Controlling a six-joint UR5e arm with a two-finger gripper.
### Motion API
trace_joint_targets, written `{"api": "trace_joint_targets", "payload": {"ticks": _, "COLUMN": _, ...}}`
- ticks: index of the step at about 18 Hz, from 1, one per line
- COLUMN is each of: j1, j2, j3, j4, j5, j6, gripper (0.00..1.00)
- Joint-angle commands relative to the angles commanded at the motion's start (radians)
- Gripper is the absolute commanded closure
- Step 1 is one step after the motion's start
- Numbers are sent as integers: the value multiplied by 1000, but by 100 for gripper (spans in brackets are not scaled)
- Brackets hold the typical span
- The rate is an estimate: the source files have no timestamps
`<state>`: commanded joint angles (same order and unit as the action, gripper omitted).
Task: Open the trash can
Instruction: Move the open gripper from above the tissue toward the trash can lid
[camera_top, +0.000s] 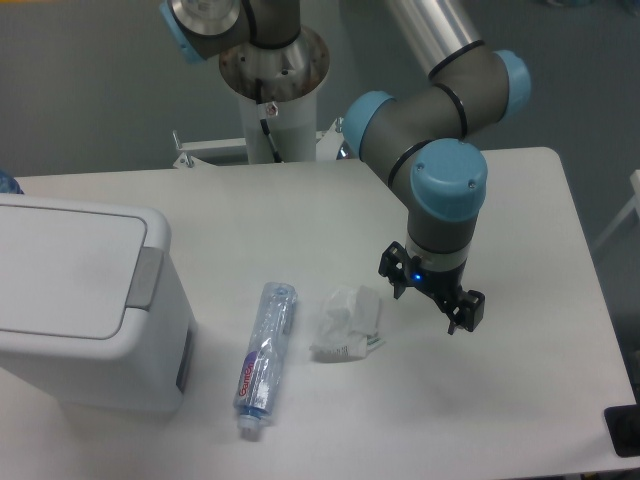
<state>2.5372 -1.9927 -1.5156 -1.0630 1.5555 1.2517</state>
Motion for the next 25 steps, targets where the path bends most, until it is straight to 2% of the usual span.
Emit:
{"api": "trace_joint_targets", "payload": {"ticks": 4, "j1": -3, "j2": 8, "j3": 0, "j4": 0, "j5": -29, "j6": -2, "gripper": 0}}
{"api": "trace_joint_targets", "payload": {"ticks": 9, "j1": -34, "j2": 8, "j3": -3, "j4": 2, "j5": -78, "j6": -103, "gripper": 0}}
{"api": "trace_joint_targets", "payload": {"ticks": 13, "j1": -84, "j2": 8, "j3": -2, "j4": 26, "j5": -101, "j6": -365, "gripper": 0}}
{"api": "trace_joint_targets", "payload": {"ticks": 17, "j1": -112, "j2": 14, "j3": 11, "j4": 32, "j5": -182, "j6": -471, "gripper": 0}}
{"api": "trace_joint_targets", "payload": {"ticks": 20, "j1": -117, "j2": 21, "j3": 38, "j4": 34, "j5": -268, "j6": -604, "gripper": 0}}
{"api": "trace_joint_targets", "payload": {"ticks": 23, "j1": -135, "j2": 51, "j3": 51, "j4": 34, "j5": -304, "j6": -688, "gripper": 0}}
{"api": "trace_joint_targets", "payload": {"ticks": 25, "j1": -143, "j2": 72, "j3": 52, "j4": 34, "j5": -377, "j6": -742, "gripper": 0}}
